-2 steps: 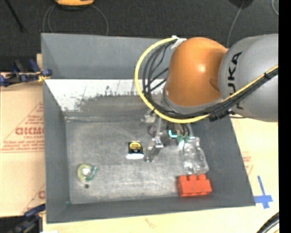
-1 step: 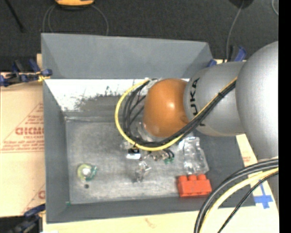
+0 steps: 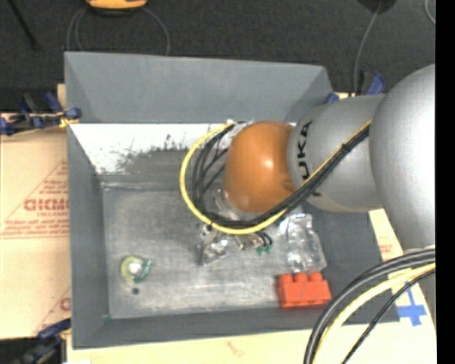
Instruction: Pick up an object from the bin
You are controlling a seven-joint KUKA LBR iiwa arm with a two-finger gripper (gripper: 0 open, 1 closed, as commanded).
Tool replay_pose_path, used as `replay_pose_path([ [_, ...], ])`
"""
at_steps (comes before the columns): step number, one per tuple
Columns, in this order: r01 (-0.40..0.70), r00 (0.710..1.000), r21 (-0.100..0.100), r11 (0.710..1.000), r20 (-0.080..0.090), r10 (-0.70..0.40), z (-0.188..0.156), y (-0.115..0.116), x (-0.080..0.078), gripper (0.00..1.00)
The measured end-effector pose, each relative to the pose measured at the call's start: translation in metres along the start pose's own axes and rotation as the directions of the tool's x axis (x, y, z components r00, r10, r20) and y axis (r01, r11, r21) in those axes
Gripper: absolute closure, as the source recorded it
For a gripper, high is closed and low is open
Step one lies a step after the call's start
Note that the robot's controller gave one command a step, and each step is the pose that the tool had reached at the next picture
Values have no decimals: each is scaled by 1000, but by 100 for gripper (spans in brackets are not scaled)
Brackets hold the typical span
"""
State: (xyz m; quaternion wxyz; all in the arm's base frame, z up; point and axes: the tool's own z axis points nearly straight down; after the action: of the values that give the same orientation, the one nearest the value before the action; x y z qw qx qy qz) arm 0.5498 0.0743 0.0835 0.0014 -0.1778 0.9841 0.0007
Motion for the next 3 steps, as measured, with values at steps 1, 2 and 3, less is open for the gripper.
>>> replay_pose_path([
  [1,12,1000,4,1000,8,-12,-81,-1,-11,100],
  [2,-8,1000,4,1000,7,8,-139,-4,-9,100],
  [3,-10,1000,1,1000,1,10,-135,-3,-8,0],
])
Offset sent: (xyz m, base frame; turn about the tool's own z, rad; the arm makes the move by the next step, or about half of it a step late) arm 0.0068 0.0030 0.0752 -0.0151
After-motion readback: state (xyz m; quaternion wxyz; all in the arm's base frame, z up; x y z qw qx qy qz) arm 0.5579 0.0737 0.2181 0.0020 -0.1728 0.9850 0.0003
